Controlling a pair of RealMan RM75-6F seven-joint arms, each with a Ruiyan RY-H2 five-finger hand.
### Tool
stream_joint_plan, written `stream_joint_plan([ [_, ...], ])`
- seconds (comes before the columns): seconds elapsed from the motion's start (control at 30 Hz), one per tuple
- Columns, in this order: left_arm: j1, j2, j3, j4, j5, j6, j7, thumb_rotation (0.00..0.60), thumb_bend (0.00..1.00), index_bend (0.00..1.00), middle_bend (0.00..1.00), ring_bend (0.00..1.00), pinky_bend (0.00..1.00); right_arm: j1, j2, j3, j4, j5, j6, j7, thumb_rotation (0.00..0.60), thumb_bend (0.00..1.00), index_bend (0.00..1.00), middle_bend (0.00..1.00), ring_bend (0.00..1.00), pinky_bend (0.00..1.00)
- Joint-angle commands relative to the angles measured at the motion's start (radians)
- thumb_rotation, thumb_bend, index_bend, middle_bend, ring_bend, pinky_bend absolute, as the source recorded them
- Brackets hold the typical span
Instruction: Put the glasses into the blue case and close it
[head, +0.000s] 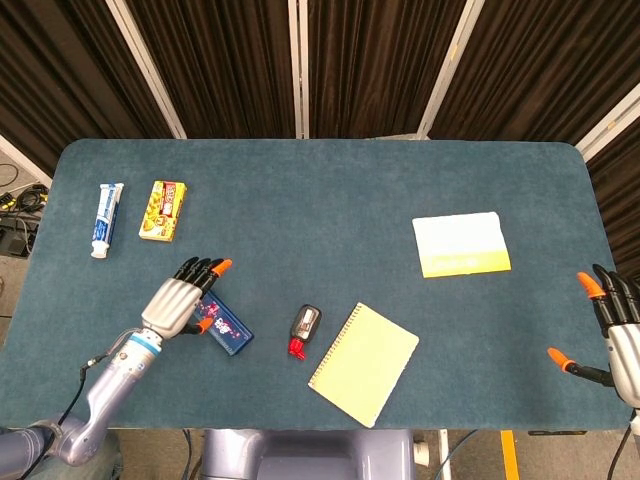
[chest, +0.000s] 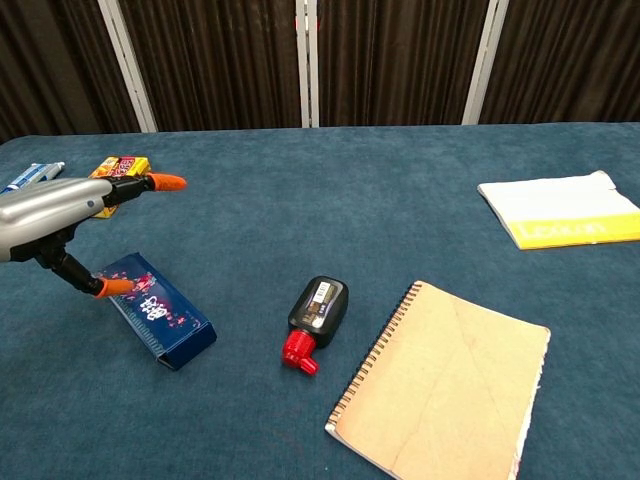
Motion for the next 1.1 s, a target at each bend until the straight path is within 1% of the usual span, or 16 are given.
stream_joint_plan([
  [0.03,0.0,0.021,-0.004,-0.008,0.02,0.014,-0.029,0.6,0.25,0.0,0.0,0.0,0.0,0.001,-0.001,0.0,-0.001,0.001,-0.002,-0.002,0.6,0.0,0.0,0.0,0.0,0.0],
  [0.13,-0.006,0.044,0.01,-0.016,0.041,0.003,-0.044,0.6,0.22,0.0,0.0,0.0,0.0,0.001,0.0,-0.001,-0.002,0.002,-0.004,-0.004,0.6,0.0,0.0,0.0,0.0,0.0],
  [0.23,-0.023,0.072,0.04,-0.017,0.07,-0.04,-0.047,0.6,0.18,0.0,0.0,0.0,0.0,0.001,0.0,0.0,-0.003,0.003,-0.004,-0.006,0.6,0.0,0.0,0.0,0.0,0.0],
  [0.33,-0.033,0.064,0.064,0.009,0.095,-0.061,0.004,0.6,0.17,0.0,0.0,0.0,0.0,0.002,-0.002,0.0,-0.004,0.002,-0.004,-0.008,0.6,0.0,0.0,0.0,0.0,0.0],
  [0.5,-0.049,0.033,0.062,0.024,0.076,-0.1,0.069,0.6,0.17,0.0,0.0,0.0,0.0,0.001,-0.005,0.001,-0.004,-0.002,0.002,-0.008,0.6,0.0,0.0,0.0,0.0,0.0],
  [0.7,-0.065,0.016,0.06,0.033,0.052,-0.141,0.099,0.6,0.18,0.0,0.0,0.0,0.0,0.0,-0.004,0.003,-0.001,0.004,0.001,-0.004,0.6,0.0,0.0,0.0,0.0,0.0],
  [0.9,-0.072,-0.013,0.051,0.057,0.038,-0.148,0.121,0.6,0.2,0.03,0.0,0.0,0.0,0.002,-0.005,0.003,0.002,0.007,-0.004,-0.003,0.6,0.0,0.0,0.0,0.0,0.0],
  [1.0,-0.077,-0.032,0.045,0.081,0.036,-0.146,0.122,0.6,0.2,0.05,0.0,0.0,0.03,0.003,-0.006,0.003,0.002,0.008,-0.006,-0.005,0.6,0.0,0.0,0.0,0.0,0.0],
  [1.1,-0.08,-0.041,0.044,0.093,0.03,-0.152,0.124,0.6,0.21,0.11,0.02,0.02,0.1,0.003,-0.005,0.004,0.002,0.011,-0.006,-0.005,0.6,0.0,0.0,0.0,0.0,0.0],
])
